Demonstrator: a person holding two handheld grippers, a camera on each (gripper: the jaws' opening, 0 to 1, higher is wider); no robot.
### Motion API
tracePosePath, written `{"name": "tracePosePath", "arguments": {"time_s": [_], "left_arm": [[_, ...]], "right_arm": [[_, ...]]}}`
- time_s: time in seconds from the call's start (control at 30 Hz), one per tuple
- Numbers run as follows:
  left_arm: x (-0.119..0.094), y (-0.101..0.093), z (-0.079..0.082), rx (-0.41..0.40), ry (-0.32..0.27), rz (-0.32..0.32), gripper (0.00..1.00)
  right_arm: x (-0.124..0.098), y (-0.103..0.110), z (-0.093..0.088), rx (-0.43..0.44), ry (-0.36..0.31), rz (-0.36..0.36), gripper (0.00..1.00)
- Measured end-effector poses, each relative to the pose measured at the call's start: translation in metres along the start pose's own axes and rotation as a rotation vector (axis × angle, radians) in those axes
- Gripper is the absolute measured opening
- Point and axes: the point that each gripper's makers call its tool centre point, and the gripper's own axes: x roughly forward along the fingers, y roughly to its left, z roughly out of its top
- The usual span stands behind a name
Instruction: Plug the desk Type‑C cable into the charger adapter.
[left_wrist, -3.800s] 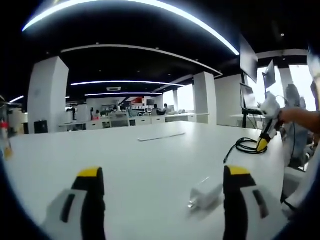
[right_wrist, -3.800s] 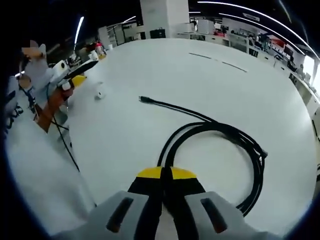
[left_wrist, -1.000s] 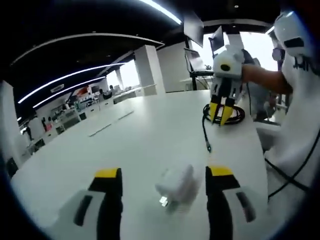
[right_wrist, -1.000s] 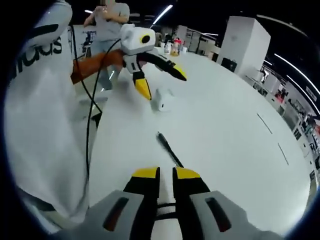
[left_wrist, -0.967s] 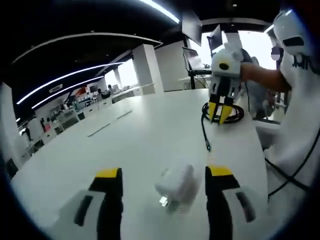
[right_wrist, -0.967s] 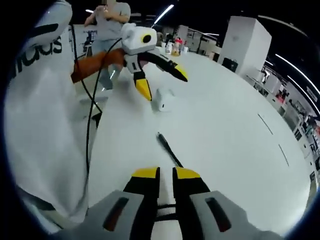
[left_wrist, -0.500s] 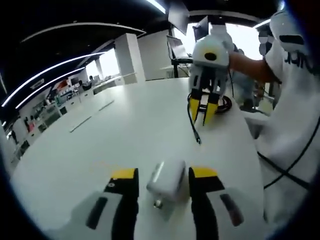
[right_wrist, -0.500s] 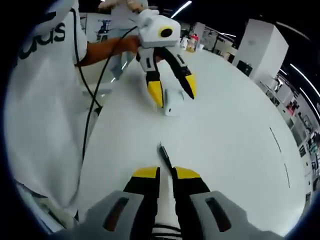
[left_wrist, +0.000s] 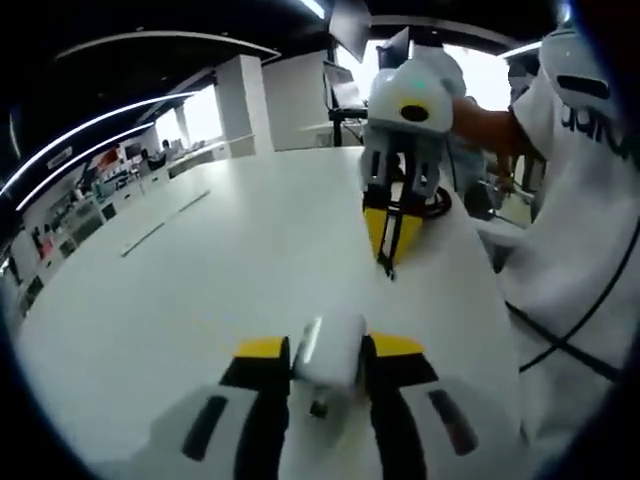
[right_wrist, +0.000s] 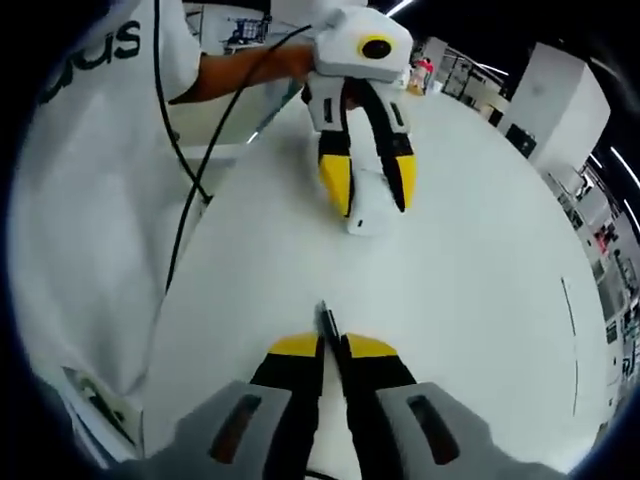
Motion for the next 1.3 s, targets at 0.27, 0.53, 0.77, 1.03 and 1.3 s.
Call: {"name": "tracePosePath", "arguments": {"time_s": [0.27,0.53,0.77,1.03,1.3], "left_arm": [[0.002,-0.004,0.002,0.004,-0.005,-0.043,0.26],[0.003,-0.006,0.004,0.012,-0.018,-0.067,0.26],[0.004,-0.007,0.004,0.011,-0.024,-0.070,0.26],[0.007,-0.006,0.004,0.024,-0.016,-0.087,0.26],[0.007,-0.007,0.006,0.035,-0.013,-0.113,0.26]], "right_arm": [[0.002,-0.002,0.001,-0.016,0.008,0.004,0.05],[0.004,-0.003,0.010,0.051,-0.027,-0.005,0.03],[0.008,-0.007,0.022,0.080,-0.073,-0.022,0.03],[0.014,-0.015,0.035,0.113,-0.117,-0.033,0.03],[0.018,-0.023,0.042,0.117,-0.131,-0.037,0.03]]}}
